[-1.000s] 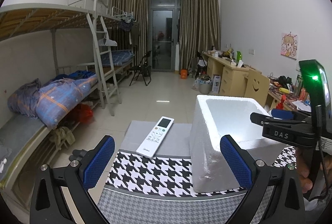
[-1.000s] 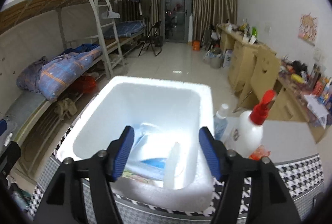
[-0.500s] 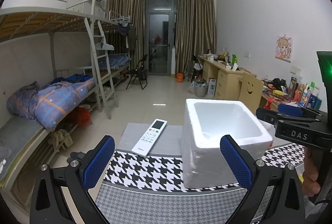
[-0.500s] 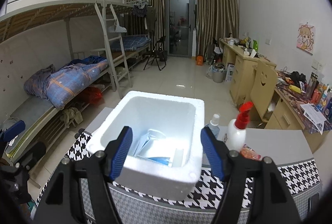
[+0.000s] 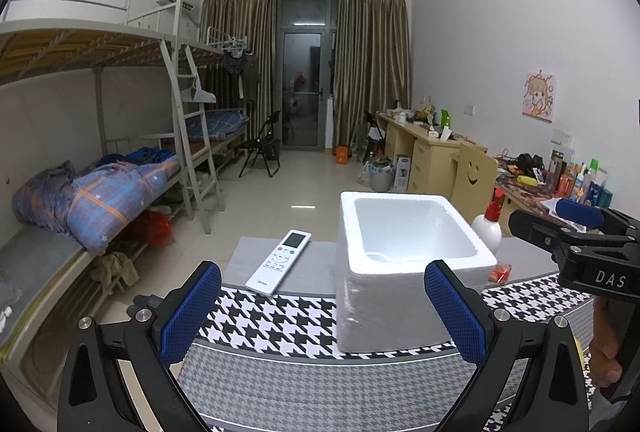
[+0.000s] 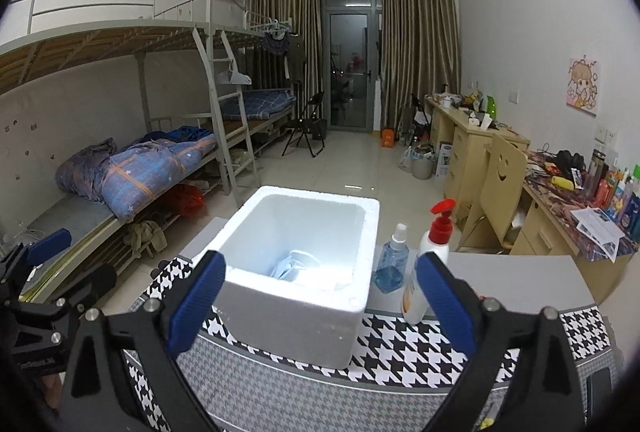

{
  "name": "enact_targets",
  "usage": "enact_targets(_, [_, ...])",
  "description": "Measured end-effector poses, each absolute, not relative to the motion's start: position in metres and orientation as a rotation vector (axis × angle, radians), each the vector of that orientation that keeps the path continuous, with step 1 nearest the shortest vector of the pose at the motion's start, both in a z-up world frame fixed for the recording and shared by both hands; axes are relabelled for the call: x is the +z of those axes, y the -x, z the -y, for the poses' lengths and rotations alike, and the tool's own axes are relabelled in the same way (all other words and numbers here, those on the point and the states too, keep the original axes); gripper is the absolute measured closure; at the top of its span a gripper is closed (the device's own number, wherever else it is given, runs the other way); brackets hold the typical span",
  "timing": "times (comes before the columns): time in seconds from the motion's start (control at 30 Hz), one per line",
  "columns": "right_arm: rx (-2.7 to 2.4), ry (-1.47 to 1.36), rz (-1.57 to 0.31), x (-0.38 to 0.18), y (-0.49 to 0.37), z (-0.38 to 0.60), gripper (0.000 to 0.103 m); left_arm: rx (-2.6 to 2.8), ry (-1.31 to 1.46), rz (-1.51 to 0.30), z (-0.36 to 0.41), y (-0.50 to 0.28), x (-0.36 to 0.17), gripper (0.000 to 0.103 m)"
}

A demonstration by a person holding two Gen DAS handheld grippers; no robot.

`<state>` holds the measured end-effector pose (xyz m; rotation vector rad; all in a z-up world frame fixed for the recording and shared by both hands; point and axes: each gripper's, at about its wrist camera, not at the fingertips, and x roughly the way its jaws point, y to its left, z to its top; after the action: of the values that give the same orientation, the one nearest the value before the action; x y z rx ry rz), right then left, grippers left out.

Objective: Organize soft objects
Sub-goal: 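Move both tools back over the yellow foam net and grey sock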

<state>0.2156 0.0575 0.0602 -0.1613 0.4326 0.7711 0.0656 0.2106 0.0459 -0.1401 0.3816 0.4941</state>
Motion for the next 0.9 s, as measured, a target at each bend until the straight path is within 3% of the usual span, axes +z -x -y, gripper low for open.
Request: enact_targets(0.9, [0.745, 0.149, -0.379, 0.056, -0.192, 0.009, 0.005, 0.399, 0.124, -0.37, -0.157, -0.064, 0.052, 0.001])
